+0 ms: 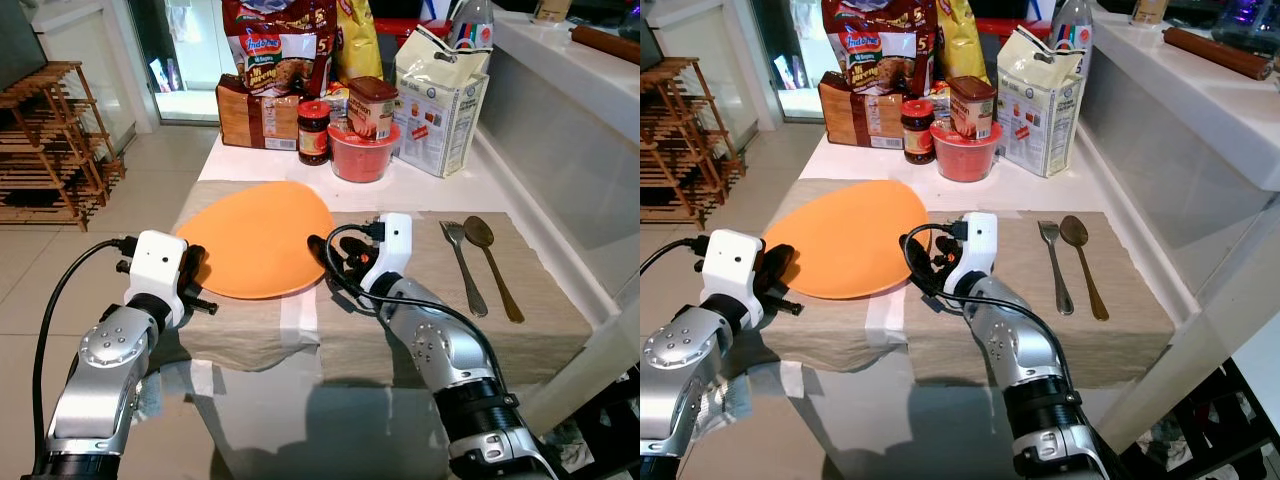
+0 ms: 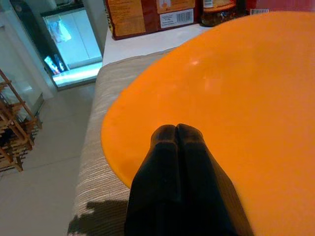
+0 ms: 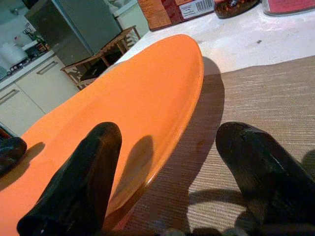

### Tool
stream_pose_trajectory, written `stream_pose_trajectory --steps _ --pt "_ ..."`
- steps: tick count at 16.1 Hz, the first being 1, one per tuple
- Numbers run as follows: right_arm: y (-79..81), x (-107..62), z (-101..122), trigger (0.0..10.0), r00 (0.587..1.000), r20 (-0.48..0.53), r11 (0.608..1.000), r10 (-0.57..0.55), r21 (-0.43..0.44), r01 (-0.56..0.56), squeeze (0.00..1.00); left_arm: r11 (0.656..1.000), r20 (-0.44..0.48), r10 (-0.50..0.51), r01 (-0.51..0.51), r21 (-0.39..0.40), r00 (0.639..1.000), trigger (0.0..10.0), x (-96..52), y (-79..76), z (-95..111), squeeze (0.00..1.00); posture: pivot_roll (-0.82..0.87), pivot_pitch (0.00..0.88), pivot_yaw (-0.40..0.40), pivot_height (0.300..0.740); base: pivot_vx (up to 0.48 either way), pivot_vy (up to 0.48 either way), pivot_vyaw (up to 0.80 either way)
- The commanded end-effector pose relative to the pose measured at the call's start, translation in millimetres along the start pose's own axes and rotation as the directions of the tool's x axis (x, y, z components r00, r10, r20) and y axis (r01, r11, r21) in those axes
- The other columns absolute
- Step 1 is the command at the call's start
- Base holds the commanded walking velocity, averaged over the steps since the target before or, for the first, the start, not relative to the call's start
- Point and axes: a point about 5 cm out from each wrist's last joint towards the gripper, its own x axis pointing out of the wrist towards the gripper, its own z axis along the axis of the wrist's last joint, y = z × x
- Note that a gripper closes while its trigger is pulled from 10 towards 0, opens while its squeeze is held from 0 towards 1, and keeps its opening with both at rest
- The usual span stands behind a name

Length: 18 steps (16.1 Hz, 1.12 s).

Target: Setting the table

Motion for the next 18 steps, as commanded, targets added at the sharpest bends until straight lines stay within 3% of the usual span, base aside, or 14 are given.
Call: stream_pose_trajectory --steps 1,2,18 --pt "5.1 6.1 -4 10.0 0.999 -0.033 1.000 0.021 -0.022 -0.022 0.00 0.998 -0.146 -0.060 0.054 -0.039 0.987 10.0 -0.3 -15.2 -29 0.00 0.07 0.000 -0.026 0.736 0.000 0.000 0.00" --pt "5.4 7.9 -4 0.0 1.000 -0.024 1.000 0.012 -0.023 -0.013 0.00 0.998 -0.143 -0.060 0.054 -0.042 0.988 10.0 -0.6 -15.7 -28 0.00 0.07 0.000 -0.028 0.736 0.000 0.000 0.00" --pt "-2.5 4.0 -5 0.0 1.000 0.007 0.998 -0.029 -0.057 0.029 0.00 0.996 -0.070 -0.089 0.087 -0.034 0.994 10.0 4.5 -19.6 -8 0.00 0.06 0.000 -0.024 0.736 0.000 0.000 0.00"
